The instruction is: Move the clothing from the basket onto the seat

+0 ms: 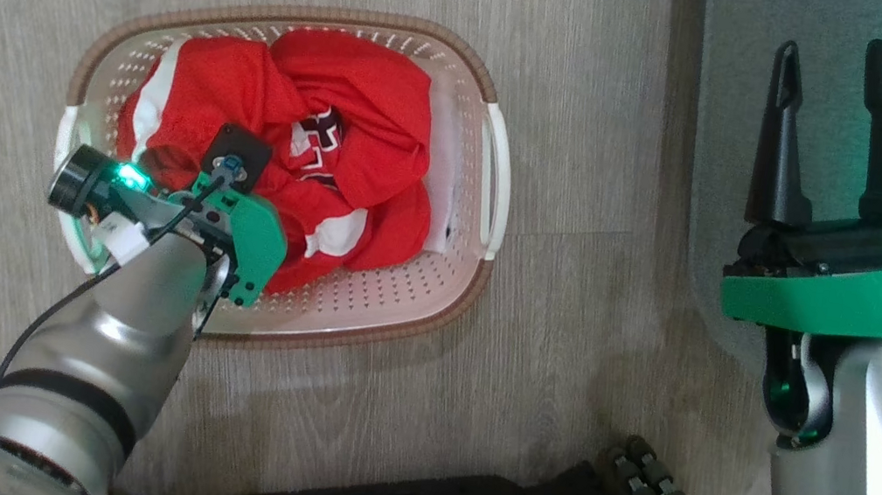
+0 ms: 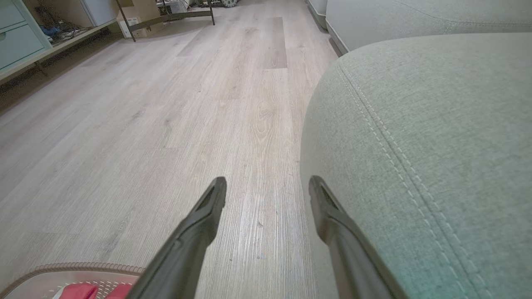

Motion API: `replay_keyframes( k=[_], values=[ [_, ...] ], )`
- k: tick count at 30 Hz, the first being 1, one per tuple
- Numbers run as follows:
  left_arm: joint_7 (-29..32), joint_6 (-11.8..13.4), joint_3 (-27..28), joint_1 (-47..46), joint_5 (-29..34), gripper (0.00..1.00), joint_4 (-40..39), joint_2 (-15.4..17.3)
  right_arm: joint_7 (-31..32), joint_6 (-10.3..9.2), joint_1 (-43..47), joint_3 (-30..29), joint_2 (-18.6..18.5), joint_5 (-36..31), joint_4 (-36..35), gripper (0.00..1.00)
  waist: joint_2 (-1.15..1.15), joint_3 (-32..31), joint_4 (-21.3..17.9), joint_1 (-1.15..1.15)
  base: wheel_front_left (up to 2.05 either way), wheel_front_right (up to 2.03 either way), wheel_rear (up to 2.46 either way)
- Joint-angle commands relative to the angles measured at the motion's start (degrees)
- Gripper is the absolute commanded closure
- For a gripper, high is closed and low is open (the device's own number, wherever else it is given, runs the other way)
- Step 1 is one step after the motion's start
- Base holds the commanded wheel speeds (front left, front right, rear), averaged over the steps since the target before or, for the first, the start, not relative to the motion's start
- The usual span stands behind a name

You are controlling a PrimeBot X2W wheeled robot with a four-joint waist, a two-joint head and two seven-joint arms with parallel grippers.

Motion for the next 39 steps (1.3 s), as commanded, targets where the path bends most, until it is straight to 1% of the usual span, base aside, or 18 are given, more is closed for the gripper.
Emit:
replay_keyframes(
  k=[1,6,12,18,19,21,24,32,39],
  values=[
    [-0.43,0.18,0.49,1.54,-0.42,1.0,-0.03,0.89,-0.52,-0.01,0.95,1.05,-0.34,0.31,-1.15,0.0,0.0,-0.85,0.18,0.0,0.0,0.0,0.0],
    [-2.28,-0.9,0.26,3.4,-1.61,1.0,-0.52,0.38,-0.52,-0.01,1.38,1.13,-0.34,0.41,0.01,0.0,0.0,-4.77,0.77,0.0,0.0,0.0,0.0],
    [-3.28,-2.51,1.03,6.67,-3.93,1.0,-4.04,0.16,-0.52,-0.01,3.22,1.12,-0.34,-0.27,2.25,0.0,0.0,-12.09,2.28,0.0,0.0,0.0,0.0],
    [-3.35,-3.5,1.65,11.36,-5.3,1.0,-12.25,0.65,-0.52,-0.01,6.54,1.11,-0.34,-1.54,5.05,0.0,0.0,-21.04,4.37,0.0,0.0,0.0,0.0],
    [-3.35,-4.03,1.74,13.02,-5.68,1.0,-14.53,0.79,-0.52,-0.01,7.77,1.14,-0.34,-1.88,6.04,0.0,0.0,-24.22,4.93,0.0,0.0,0.0,0.0],
    [-3.36,-5.14,1.63,14.62,-6.07,1.0,-16.57,0.82,-0.52,-0.01,9.11,1.15,-0.34,-2.11,7.04,0.0,0.0,-27.38,5.4,0.0,0.0,0.0,0.0],
    [-3.36,-6.16,1.66,16.68,-6.64,1.0,-19.08,0.89,-0.52,-0.01,11.39,1.16,-0.34,-2.45,8.46,0.0,0.0,-32.23,6.02,0.0,0.0,0.0,0.0],
    [-3.36,-7.13,2.71,20.4,-8.41,1.0,-25.3,1.18,-0.52,-0.01,17.5,1.14,-0.34,-3.26,11.28,0.0,0.0,-42.83,6.43,0.0,0.0,0.0,0.0],
    [-3.36,-7.75,2.66,21.11,-9.14,1.0,-29.69,1.74,-0.52,-0.01,21.16,1.14,-0.34,-3.9,12.42,0.0,0.0,-48.74,6.02,0.0,0.0,0.0,0.0]
  ],
)
